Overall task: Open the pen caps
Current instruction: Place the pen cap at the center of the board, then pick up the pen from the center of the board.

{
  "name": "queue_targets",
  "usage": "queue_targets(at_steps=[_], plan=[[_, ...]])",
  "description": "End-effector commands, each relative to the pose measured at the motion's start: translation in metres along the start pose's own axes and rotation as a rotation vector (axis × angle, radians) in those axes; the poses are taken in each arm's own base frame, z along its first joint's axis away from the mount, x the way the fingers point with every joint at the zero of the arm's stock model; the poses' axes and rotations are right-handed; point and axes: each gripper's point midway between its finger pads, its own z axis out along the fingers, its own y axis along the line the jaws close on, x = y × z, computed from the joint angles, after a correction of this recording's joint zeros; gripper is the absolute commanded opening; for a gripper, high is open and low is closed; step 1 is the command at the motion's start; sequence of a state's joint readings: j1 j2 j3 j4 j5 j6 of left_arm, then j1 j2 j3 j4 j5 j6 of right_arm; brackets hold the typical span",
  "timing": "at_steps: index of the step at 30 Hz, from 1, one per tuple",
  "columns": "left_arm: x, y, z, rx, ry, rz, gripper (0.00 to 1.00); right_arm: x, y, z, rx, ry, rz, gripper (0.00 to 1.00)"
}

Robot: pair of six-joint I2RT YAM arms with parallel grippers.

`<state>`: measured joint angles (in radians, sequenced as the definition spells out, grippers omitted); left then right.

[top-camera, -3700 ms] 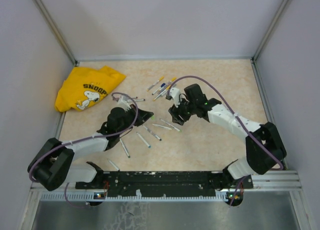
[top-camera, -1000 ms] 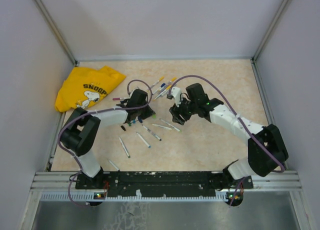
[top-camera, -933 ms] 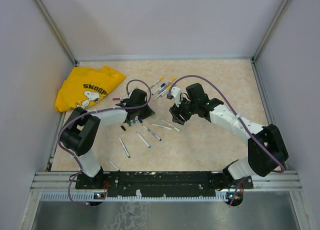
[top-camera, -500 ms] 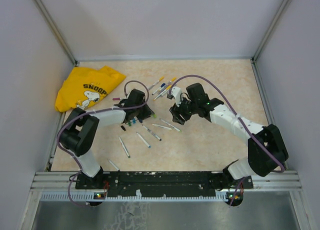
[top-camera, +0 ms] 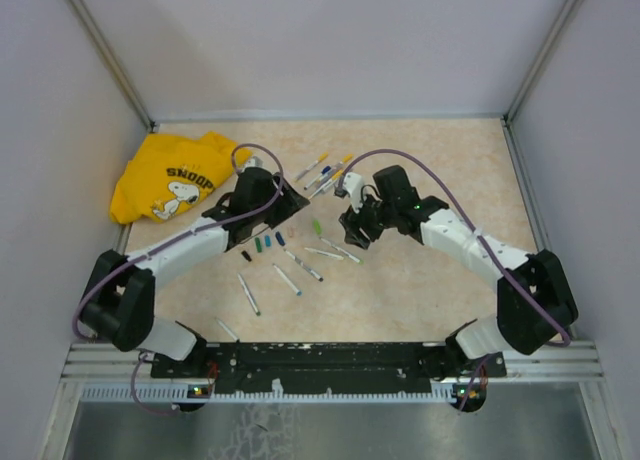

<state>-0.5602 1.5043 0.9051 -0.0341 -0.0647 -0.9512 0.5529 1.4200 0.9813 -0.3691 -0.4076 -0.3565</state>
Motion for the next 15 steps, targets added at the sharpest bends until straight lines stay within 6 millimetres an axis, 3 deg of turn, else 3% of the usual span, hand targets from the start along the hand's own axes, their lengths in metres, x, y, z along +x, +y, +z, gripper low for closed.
queue_targets(at_steps=[1,2,4,9,10,15], plan=[[-0.028,-0.025,-0.032,0.078,-0.09,0.051,0.69,-0.016,-0.003,-0.015,0.02,-0.062,-0.025,0.58],[-0.034,-0.033,-0.04,0.1,-0.111,0.056,0.7,-0.017,-0.004,-0.016,0.021,-0.065,-0.025,0.58],[-0.048,-0.05,-0.058,0.151,-0.152,0.066,0.84,-0.017,-0.005,-0.017,0.025,-0.069,-0.024,0.58],[-0.07,-0.1,-0.104,0.311,-0.204,0.087,0.89,-0.018,-0.008,-0.021,0.03,-0.079,-0.015,0.58],[-0.071,-0.111,-0.113,0.34,-0.209,0.092,0.98,-0.018,-0.008,-0.021,0.029,-0.08,-0.012,0.58],[-0.064,-0.164,-0.159,0.475,-0.232,0.119,1.0,-0.016,-0.01,-0.021,0.029,-0.08,-0.005,0.58]])
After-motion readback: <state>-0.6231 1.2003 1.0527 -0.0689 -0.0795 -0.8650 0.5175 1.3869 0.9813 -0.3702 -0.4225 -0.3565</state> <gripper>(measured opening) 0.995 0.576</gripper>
